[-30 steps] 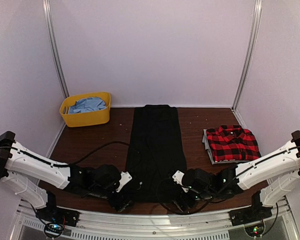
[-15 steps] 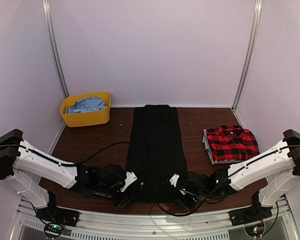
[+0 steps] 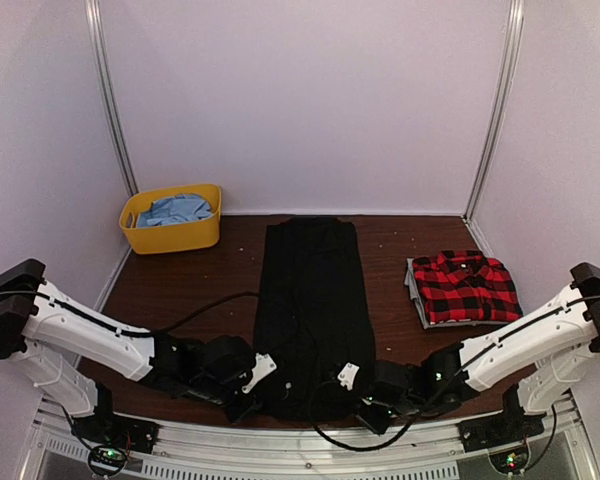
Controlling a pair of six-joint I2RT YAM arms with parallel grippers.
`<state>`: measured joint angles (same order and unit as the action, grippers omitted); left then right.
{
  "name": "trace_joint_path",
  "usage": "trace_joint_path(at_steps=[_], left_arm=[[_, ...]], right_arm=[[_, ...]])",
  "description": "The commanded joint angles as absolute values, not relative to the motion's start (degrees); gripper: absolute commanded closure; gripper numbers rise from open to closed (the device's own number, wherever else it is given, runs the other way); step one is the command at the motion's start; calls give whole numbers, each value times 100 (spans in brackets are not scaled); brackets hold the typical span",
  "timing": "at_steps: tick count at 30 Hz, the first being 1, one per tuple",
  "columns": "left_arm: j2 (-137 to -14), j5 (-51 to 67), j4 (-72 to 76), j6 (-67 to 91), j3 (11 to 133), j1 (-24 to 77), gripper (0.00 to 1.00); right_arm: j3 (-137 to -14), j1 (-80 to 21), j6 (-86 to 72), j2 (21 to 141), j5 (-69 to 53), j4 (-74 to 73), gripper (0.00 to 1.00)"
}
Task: Fold and stack the long sleeve shirts
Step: Pick up the rectangle-folded shirt from the center of the board, then fold the rectangle-folded shirt at the center of the board.
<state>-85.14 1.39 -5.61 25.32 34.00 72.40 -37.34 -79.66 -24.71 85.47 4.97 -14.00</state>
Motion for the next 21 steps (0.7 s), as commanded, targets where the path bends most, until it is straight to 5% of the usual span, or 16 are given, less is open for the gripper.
trace_joint_path(at_steps=[1,11,21], left_arm=[[-8331,629,-1110,2970,3406,7513,100],[-7393,1166,-1407,3194,3506,7207,100],[-7624,1769,-1347,2732,4216,5150,100]], right_arm=[[-3594,-8287,-2803,8222,293,-1601,100],[-3832,-8333,-2752,7154,179,-2154,100],[-4905,-6363,-1841,7656,40,-2813,100]])
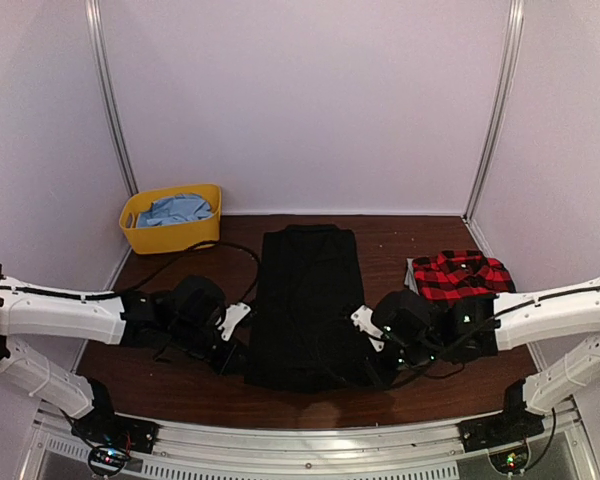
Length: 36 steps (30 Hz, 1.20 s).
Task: Fold and stack the long sleeve shirts
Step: Fold the rectangle-folded shirt at the center of the board.
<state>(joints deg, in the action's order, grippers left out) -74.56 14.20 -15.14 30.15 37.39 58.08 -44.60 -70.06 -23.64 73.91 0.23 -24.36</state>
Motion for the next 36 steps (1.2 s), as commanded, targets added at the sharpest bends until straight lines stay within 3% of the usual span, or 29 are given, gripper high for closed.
trace_joint_path(at_steps=[1,9,17,31,36], left_arm=[[-7752,1845,-1310,2649,4324,4946,100],[-9407,2073,-1282,2194,5607,3721,100],[-10567,2048,-1359,2113,6499,3170,100],[-11545,2098,-1250,2175,7426,2840,100],[-11637,1810,-1153,2321,7516,2788,85]], right_arm=[[-5018,-6125,-1684,7769,20,-2820,100],[-6606,-4545,-569,9327,-340,-2956,100],[-7939,-3816,-280,10962,-604,-3053,100],[-8461,-3393,-290,11619,-639,-2792,100],[-8773,-3275,-311,11875,-475,-2878,90]])
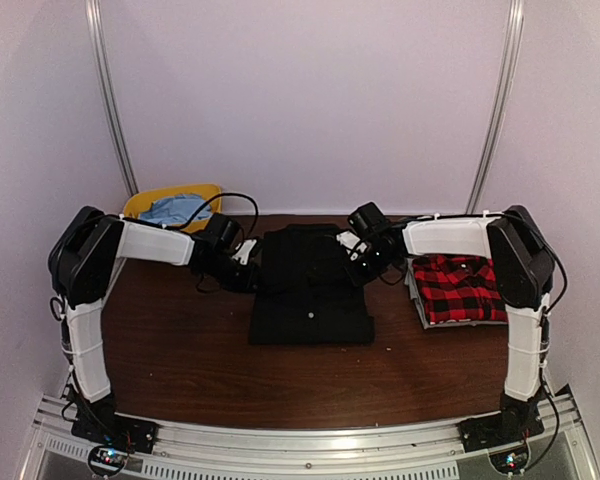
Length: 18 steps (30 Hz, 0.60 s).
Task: Fold and stack the long sleeve shirts
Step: Fold the rectangle-folded shirt at the center of the board.
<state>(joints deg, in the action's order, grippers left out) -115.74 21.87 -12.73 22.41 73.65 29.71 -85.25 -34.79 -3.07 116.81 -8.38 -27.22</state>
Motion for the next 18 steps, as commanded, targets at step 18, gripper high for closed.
trace_joint_path(at_steps=[18], left_arm=[[-10248,1961,569,2767,6372,2849,47]], right_arm=[[-7622,-3290,-571,10634,-964,-1721,51]])
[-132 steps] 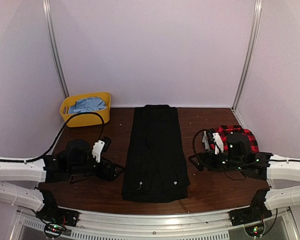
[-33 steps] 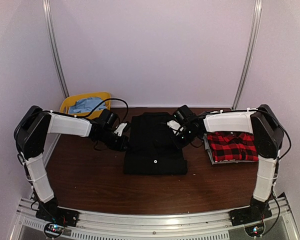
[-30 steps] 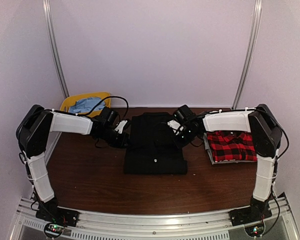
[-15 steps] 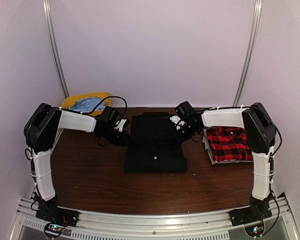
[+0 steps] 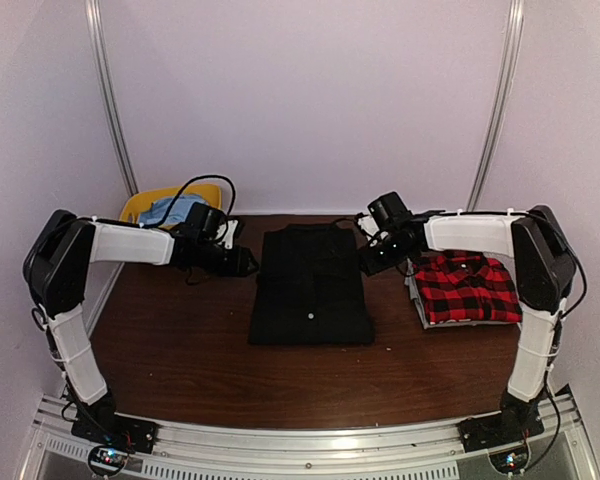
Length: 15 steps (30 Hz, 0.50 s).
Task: Fold and stack the long sleeve shirts
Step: Fold the rectangle-folded shirt at the center of the board, then move the right arm to the center of the board with the 2/3-rectangle-folded shirt.
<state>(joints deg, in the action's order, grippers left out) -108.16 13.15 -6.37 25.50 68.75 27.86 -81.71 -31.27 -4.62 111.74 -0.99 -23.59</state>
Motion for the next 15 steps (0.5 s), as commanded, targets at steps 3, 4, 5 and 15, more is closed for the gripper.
trace_joint_path(at_steps=[3,4,5,15], left_arm=[[-9984,2171,1097,2816,5942,3061,44],[-9911,2201,1359,2832,5787,3124,43],[-9855,2242,1585,2849,5640,3174,43],[-10725,2717,2101,2964,5764,3252,42]], right_arm=[[-7256,-3539,-721,10449,-1560,-1321,50],[-7173,-3625,-784,10432,-1699,-1207,50],[-7080,-3696,-861,10417,-1847,-1039,50],[-6939,-3765,-1300,11054,-2660,-212,49]])
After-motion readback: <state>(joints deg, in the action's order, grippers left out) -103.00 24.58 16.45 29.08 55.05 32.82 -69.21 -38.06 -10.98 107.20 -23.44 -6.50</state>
